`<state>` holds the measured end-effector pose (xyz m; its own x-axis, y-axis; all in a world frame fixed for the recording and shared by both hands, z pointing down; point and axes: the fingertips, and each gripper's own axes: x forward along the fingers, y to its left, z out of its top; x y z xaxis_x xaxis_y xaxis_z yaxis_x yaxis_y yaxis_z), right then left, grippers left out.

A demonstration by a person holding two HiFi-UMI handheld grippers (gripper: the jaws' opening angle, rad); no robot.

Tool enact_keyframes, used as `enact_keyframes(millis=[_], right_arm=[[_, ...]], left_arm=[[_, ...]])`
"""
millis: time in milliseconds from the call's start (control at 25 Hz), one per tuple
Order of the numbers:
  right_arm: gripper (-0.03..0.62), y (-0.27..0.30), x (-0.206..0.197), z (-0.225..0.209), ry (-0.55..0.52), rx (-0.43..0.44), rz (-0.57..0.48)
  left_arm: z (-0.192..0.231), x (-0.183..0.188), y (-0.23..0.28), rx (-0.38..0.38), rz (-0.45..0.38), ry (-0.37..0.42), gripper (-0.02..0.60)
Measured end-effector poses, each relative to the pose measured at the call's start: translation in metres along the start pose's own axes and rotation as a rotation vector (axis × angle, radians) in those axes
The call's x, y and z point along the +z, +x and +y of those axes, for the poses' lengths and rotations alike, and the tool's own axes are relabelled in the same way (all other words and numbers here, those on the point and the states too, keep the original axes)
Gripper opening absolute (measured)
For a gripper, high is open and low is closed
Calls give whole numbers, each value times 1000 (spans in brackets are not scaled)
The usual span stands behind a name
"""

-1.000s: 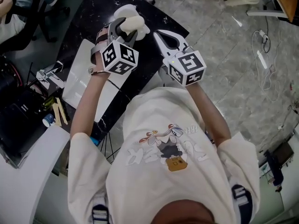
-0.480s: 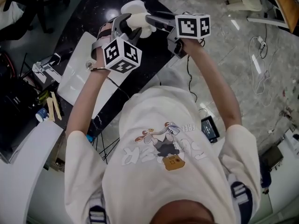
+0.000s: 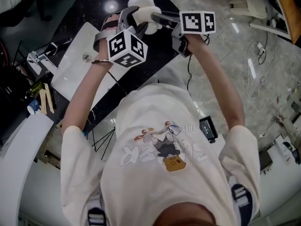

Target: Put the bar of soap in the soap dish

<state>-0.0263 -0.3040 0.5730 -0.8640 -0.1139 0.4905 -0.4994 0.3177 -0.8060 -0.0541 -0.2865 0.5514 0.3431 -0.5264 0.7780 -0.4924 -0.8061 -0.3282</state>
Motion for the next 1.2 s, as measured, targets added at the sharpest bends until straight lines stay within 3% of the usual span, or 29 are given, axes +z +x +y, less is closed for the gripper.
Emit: enact_keyframes(millis=[40, 520, 880, 1200], right_arm=[[130, 0, 1, 1, -16, -8, 0], [120, -10, 7, 10, -331, -141, 65], [118, -8, 12, 14, -538, -180, 243], [118, 0, 16, 28, -885, -199, 476]], left_arm=[[1, -1, 0, 3, 1, -8, 261], [6, -2, -1, 12, -2, -40, 261], [8, -7, -1, 19, -10, -83, 261], [10, -10, -2, 31, -29, -159, 261]])
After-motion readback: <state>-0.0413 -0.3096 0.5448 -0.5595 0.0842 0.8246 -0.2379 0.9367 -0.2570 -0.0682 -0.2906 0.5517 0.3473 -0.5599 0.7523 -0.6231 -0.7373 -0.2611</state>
